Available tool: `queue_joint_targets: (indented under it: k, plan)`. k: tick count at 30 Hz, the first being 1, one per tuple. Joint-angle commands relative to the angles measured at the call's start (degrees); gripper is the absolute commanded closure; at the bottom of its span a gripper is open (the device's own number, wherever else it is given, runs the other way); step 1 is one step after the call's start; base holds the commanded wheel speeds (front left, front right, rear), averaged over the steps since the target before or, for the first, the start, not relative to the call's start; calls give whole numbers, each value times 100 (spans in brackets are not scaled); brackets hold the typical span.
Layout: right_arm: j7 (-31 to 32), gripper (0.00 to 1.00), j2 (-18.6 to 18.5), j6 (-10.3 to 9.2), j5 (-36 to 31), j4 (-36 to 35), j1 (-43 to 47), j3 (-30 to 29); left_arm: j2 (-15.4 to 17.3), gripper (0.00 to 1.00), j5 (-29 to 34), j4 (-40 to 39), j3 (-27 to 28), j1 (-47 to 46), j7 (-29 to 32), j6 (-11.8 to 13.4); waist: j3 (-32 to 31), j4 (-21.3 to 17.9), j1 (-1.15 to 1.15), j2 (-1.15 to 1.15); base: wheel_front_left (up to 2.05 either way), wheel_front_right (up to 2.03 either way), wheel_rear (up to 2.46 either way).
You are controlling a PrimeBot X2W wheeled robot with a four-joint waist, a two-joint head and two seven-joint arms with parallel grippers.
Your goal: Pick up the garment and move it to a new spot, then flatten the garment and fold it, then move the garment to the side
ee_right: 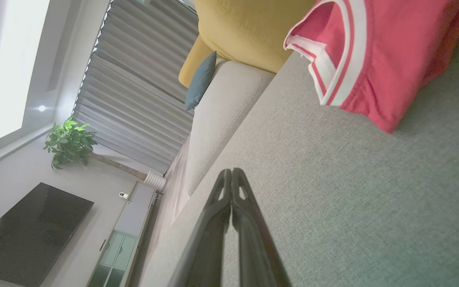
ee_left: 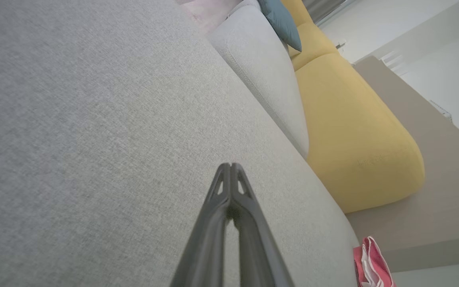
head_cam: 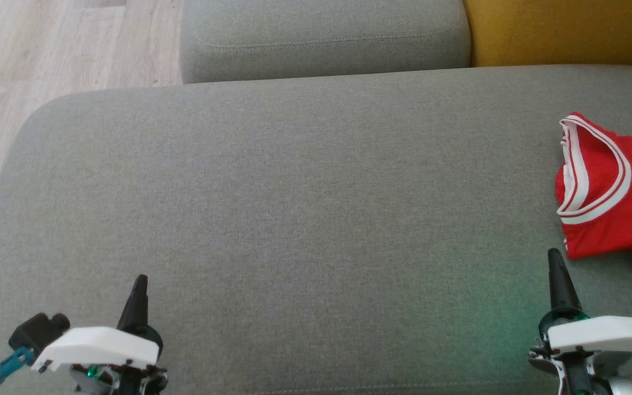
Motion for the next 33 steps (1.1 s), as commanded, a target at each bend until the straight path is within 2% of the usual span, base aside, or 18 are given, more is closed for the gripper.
queue_joint_targets:
  k: [1,33]
  plan:
    - [20,100,-135,13,154,-162,-316,23,42,100,-139,-170,231,-368,36,-58,0,0,0,0,0,0,0]
    - [305,100,-143,18,2240,80,-646,-186,-188,100,-2164,-87,865,-615,577,-570,16,-7,0,0,0,0,0]
